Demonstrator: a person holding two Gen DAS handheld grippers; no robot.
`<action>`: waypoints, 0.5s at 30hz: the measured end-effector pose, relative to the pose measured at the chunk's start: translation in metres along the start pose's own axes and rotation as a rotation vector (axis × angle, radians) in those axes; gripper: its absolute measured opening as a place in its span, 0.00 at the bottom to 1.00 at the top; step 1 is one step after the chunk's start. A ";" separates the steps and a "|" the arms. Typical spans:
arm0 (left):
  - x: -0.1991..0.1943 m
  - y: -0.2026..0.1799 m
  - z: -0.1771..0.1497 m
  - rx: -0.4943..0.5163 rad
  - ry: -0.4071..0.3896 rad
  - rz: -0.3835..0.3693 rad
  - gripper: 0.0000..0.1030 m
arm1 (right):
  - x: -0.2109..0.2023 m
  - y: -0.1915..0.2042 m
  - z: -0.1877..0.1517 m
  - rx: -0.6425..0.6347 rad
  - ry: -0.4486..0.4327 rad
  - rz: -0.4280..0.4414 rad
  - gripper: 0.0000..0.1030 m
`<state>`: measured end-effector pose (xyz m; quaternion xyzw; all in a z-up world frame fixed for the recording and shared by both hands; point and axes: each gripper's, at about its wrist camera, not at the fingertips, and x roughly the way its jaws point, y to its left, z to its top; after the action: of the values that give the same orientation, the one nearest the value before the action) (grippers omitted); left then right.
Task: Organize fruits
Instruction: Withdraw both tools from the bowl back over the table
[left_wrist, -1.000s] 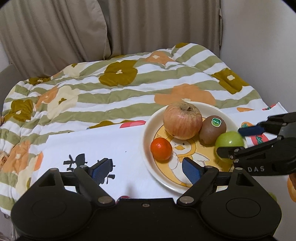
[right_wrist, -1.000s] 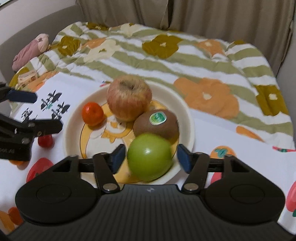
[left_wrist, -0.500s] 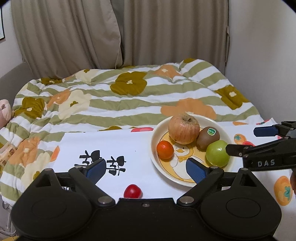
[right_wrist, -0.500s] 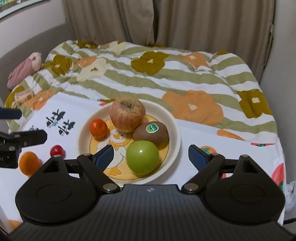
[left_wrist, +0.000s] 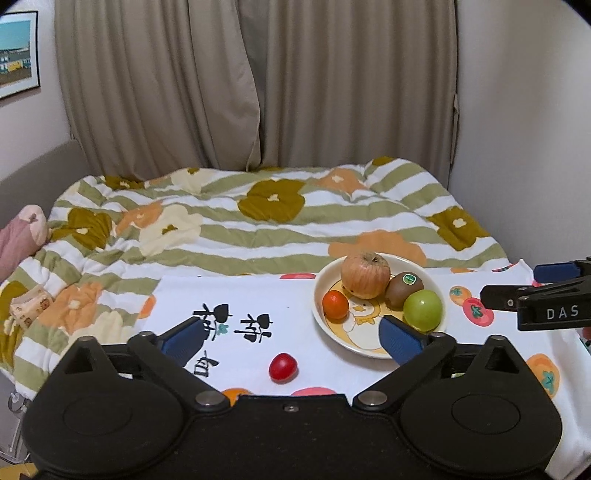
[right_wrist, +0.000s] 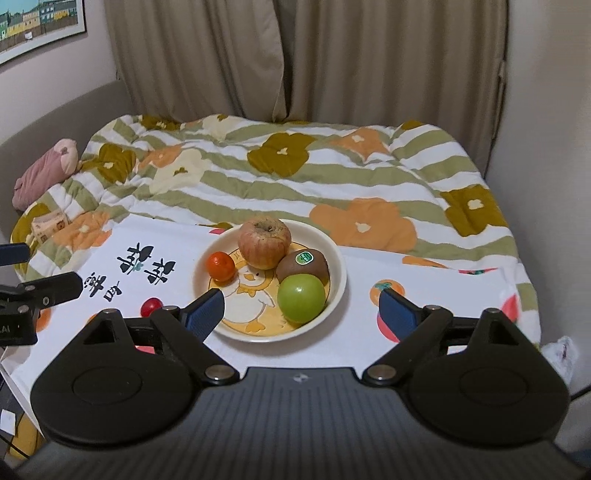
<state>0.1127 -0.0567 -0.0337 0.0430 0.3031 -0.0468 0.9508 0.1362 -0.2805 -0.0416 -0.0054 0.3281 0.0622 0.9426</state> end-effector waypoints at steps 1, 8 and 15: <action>-0.004 0.000 -0.002 0.003 -0.005 -0.002 1.00 | -0.006 0.002 -0.002 0.001 -0.004 -0.008 1.00; -0.036 0.008 -0.024 0.021 -0.017 -0.012 1.00 | -0.042 0.015 -0.027 0.031 -0.004 -0.030 1.00; -0.057 0.018 -0.049 0.041 -0.012 -0.044 1.00 | -0.065 0.030 -0.060 0.068 0.007 -0.033 1.00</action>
<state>0.0403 -0.0297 -0.0391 0.0554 0.2973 -0.0744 0.9503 0.0449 -0.2616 -0.0472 0.0210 0.3330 0.0355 0.9420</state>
